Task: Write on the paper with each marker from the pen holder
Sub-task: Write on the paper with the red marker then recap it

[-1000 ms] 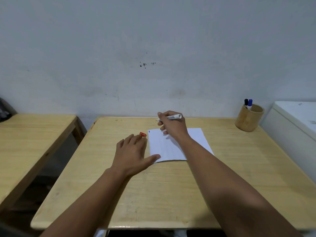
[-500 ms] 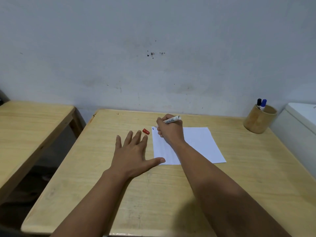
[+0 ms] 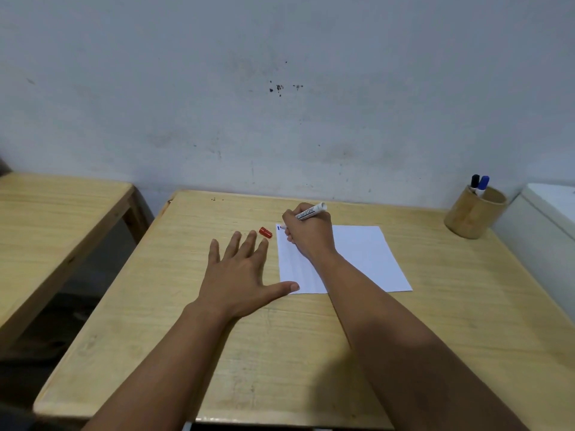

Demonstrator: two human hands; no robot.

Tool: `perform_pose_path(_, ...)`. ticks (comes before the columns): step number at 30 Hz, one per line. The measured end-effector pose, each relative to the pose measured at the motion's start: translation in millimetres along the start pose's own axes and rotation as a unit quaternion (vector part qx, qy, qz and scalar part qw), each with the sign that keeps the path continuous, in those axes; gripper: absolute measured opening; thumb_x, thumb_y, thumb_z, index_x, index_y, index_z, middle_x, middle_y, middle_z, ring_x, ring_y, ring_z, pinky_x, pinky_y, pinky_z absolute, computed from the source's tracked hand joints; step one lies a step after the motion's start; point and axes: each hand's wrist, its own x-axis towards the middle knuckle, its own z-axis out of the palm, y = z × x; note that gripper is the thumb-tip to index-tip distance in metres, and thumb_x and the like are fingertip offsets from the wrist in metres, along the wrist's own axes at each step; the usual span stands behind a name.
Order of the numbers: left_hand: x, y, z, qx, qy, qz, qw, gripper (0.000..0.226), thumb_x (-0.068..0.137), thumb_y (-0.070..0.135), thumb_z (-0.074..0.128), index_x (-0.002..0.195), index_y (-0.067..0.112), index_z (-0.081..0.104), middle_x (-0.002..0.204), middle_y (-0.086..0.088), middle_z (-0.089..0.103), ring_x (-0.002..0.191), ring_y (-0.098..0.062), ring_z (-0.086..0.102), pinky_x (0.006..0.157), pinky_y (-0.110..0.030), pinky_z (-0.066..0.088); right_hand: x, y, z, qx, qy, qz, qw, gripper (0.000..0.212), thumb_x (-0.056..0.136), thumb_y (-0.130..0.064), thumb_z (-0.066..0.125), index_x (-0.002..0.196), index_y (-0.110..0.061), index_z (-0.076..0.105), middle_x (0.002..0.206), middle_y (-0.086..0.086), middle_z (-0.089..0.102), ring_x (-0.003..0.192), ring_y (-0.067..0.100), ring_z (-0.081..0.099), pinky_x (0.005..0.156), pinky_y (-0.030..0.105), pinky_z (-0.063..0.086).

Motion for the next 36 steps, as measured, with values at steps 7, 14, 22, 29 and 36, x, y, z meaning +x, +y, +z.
perform_pose_path(7,-0.3,0.4,-1.3,0.001,0.001,-0.003,1.000,0.122,0.068,0.104,0.019,0.164,0.029,0.019,0.173,0.002,0.006,0.160,-0.024,-0.003,0.124,-0.062,-0.003,-0.8,-0.9,0.0,-0.037,-0.009,-0.016,0.999,0.026,0.083,-0.034,0.069,0.061,-0.020,0.065,0.070,0.008,0.078,0.062,0.021,0.079,0.074,0.051,0.070)
perform_pose_path(14,-1.7,1.4,-2.0,-0.006,0.002,-0.004,1.000,0.122,0.067,0.105,0.019,0.163,0.029,0.019,0.173,0.003,0.007,0.160,-0.023,-0.003,0.124,-0.062,-0.002,1.5,-2.4,-0.2,-0.030,-0.018,0.003,0.999,0.025,0.072,-0.035,0.064,0.069,-0.010,0.060,0.067,0.011,0.077,0.063,0.028,0.078,0.071,0.053,0.067)
perform_pose_path(22,16.9,3.0,-14.3,-0.123,0.152,-0.062,0.979,0.060,0.092,0.072,0.038,0.134,0.034,0.057,0.137,0.004,0.061,0.124,-0.024,0.056,0.101,-0.048,0.042,7.7,-20.4,-10.2,0.131,-0.049,0.046,0.989,0.040,0.097,-0.034,0.079,0.074,-0.011,0.056,0.063,0.011,0.070,0.047,0.021,0.055,0.046,0.025,0.042)
perform_pose_path(29,61.4,-11.5,-7.5,-0.038,0.151,0.049,0.987,0.019,0.094,0.029,0.062,0.106,0.033,0.076,0.122,0.007,0.066,0.099,-0.026,0.063,0.069,-0.035,0.050,1.2,-47.2,-59.8,0.101,-0.024,-0.051,0.993,0.030,0.091,-0.027,0.087,0.078,-0.013,0.064,0.065,0.001,0.069,0.050,0.016,0.057,0.050,0.025,0.044)
perform_pose_path(36,59.3,13.7,-34.4,-0.289,0.170,-0.061,0.940,0.016,0.099,0.025,0.058,0.111,0.028,0.068,0.104,0.007,0.070,0.088,-0.014,0.063,0.073,-0.032,0.049,-21.2,-62.5,-119.1,0.165,-0.116,0.014,0.979,0.047,0.102,0.013,0.046,0.131,-0.015,0.072,0.123,0.016,0.080,0.107,0.033,0.082,0.087,0.041,0.061)
